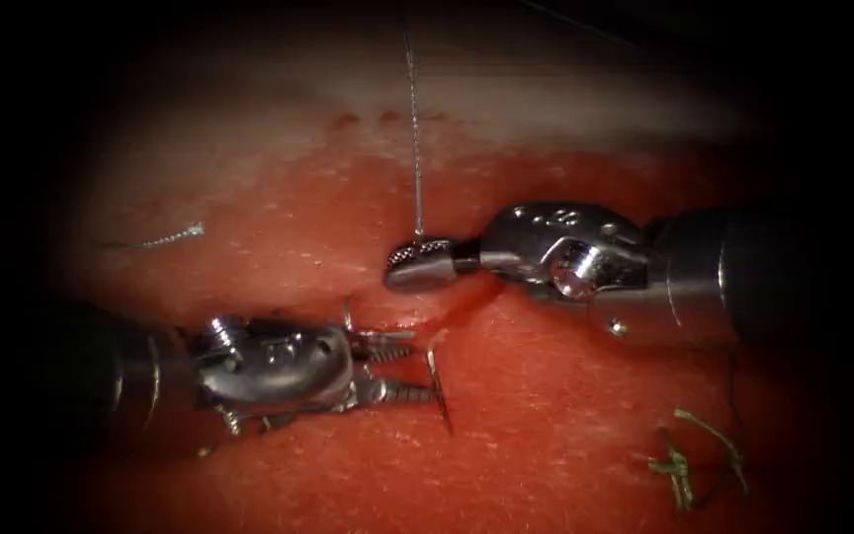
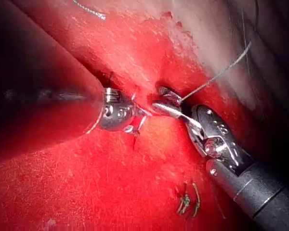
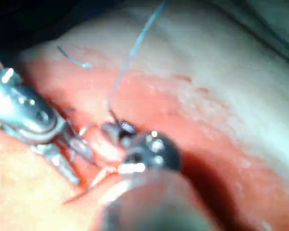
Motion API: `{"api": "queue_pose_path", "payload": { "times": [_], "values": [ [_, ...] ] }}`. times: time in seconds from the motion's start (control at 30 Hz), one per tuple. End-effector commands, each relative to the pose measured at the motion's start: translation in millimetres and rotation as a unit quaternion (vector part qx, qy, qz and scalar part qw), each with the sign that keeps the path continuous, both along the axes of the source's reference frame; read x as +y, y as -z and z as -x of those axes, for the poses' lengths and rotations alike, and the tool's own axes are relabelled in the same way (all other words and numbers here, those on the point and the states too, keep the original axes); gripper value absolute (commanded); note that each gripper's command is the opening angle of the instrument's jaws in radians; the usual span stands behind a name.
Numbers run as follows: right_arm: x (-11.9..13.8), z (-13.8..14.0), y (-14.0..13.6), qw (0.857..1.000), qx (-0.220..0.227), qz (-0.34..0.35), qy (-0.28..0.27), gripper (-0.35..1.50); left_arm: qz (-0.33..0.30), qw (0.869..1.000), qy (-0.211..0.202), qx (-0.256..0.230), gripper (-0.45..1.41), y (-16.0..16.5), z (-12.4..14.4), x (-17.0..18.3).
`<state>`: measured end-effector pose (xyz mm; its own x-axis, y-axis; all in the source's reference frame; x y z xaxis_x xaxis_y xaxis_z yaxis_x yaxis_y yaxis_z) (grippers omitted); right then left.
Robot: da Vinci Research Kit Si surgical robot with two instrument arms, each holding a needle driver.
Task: Wound Closure
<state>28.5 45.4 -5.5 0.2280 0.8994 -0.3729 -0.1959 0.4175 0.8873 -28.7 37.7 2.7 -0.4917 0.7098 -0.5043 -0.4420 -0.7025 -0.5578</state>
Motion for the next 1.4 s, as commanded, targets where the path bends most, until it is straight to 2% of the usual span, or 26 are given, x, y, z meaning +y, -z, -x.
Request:
{"api": "queue_pose_path", "payload": {
  "times": [0.03, 0.1, 0.23, 0.43, 0.63, 1.0, 1.07, 1.1, 1.13, 1.17, 1.3, 1.4],
  "values": [
    [0.5, -0.2, -1.3, 1.0, -0.007, 0.006, -0.016, 1.08, 0.014, 1.0, -0.014, 0.006, 0.45, -0.2, 0.2, -0.5],
    [1.1, 1.0, -1.8, 0.999, -0.014, 0.011, -0.029, 1.15, 0.031, 0.999, -0.029, 0.009, 0.44, 0.2, 0.1, -0.5],
    [2.2, 3.5, -2.7, 0.998, -0.026, 0.018, -0.048, 1.16, 0.069, 0.996, -0.059, 0.009, 0.46, 0.3, 0.7, -0.5],
    [2.9, 4.8, -3.1, 0.997, -0.035, 0.018, -0.064, 1.18, 0.13, 0.986, -0.105, 0.008, 0.55, 0.8, 1.7, 0.4],
    [2.6, 4.9, -3.1, 0.997, -0.035, 0.019, -0.064, 1.18, 0.159, 0.981, -0.103, 0.036, 0.57, 0.0, 2.3, 1.4],
    [2.0, 4.3, -3.1, 0.997, -0.036, 0.02, -0.067, 1.16, 0.172, 0.978, -0.1, 0.062, 0.59, -4.7, 3.6, 0.8],
    [2.0, 4.3, -3.1, 0.997, -0.036, 0.02, -0.067, 1.16, 0.157, 0.982, -0.086, 0.062, 0.28, -4.9, 3.2, 1.2],
    [2.0, 4.3, -3.1, 0.997, -0.036, 0.02, -0.067, 1.16, 0.138, 0.986, -0.069, 0.061, -0.09, -4.8, 2.8, 1.3],
    [2.0, 4.3, -3.1, 0.997, -0.036, 0.02, -0.067, 1.16, 0.131, 0.988, -0.064, 0.06, -0.24, -4.8, 2.7, 1.3],
    [1.9, 4.3, -3.1, 0.997, -0.036, 0.02, -0.067, 1.15, 0.098, 0.993, -0.024, 0.064, -0.35, -4.4, 2.3, 1.2],
    [1.9, 4.3, -3.1, 0.997, -0.036, 0.02, -0.067, 1.15, 0.041, 0.996, 0.064, 0.036, -0.35, -1.8, 2.5, 2.0],
    [1.9, 4.3, -3.1, 0.997, -0.036, 0.02, -0.067, 1.15, 0.02, 0.996, 0.091, 0.012, -0.35, 0.5, 3.3, 2.5]
  ]
}}
